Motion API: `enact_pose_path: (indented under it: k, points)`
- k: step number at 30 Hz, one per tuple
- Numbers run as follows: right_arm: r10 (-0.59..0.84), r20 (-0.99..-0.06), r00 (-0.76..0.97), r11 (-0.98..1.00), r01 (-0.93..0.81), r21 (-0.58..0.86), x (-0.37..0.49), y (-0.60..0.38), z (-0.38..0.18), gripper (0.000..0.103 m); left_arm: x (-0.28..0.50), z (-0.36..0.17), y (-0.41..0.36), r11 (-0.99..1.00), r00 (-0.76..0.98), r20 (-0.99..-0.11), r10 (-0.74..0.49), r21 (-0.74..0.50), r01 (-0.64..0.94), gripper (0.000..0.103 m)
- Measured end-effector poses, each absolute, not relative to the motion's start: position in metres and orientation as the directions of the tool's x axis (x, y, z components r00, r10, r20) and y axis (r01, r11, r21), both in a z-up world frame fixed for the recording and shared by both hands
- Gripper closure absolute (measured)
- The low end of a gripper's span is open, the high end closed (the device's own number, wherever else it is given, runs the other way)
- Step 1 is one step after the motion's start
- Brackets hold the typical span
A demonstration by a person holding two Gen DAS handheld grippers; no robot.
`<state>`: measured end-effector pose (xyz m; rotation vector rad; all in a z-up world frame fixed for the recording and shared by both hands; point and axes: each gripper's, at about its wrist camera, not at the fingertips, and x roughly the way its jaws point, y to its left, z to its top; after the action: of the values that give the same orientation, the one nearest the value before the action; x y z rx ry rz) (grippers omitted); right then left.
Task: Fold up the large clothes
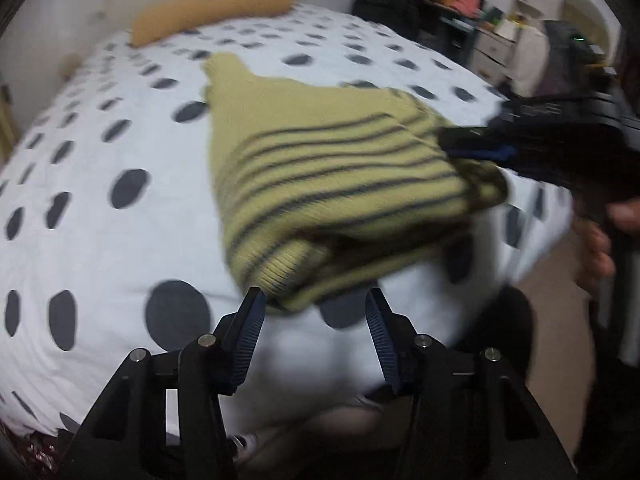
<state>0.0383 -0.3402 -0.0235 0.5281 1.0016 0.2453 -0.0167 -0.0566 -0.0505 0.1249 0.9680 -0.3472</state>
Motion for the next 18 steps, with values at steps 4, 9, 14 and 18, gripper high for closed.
enact_pose_path:
  k: [4, 9, 14, 18]
  points:
    - [0.456, -0.73, 0.51, 0.839, 0.028, 0.544, 0.046, -0.319, -0.029, 0.089, 0.003, -0.069, -0.045, 0.955, 0.537, -0.81, -0.236, -0.091, 0.282, 0.047]
    - [0.398, -0.762, 0.512, 0.875, 0.039, 0.483, 0.056, -0.309, -0.03, 0.089, 0.02, -0.072, -0.02, 0.978, 0.639, -0.747, -0.182, -0.073, 0.193, 0.045]
    - [0.408, -0.789, 0.46, 0.876, 0.047, 0.48, 0.059, -0.307, -0.042, 0.103, 0.018, -0.075, 0.0, 0.987, 0.64, -0.751, -0.16, -0.12, 0.105, 0.061]
    - [0.379, -0.798, 0.469, 0.894, 0.038, 0.446, 0.056, -0.301, -0.05, 0.103, 0.016, -0.104, 0.018, 0.983, 0.577, -0.799, -0.17, -0.179, 0.042, 0.062]
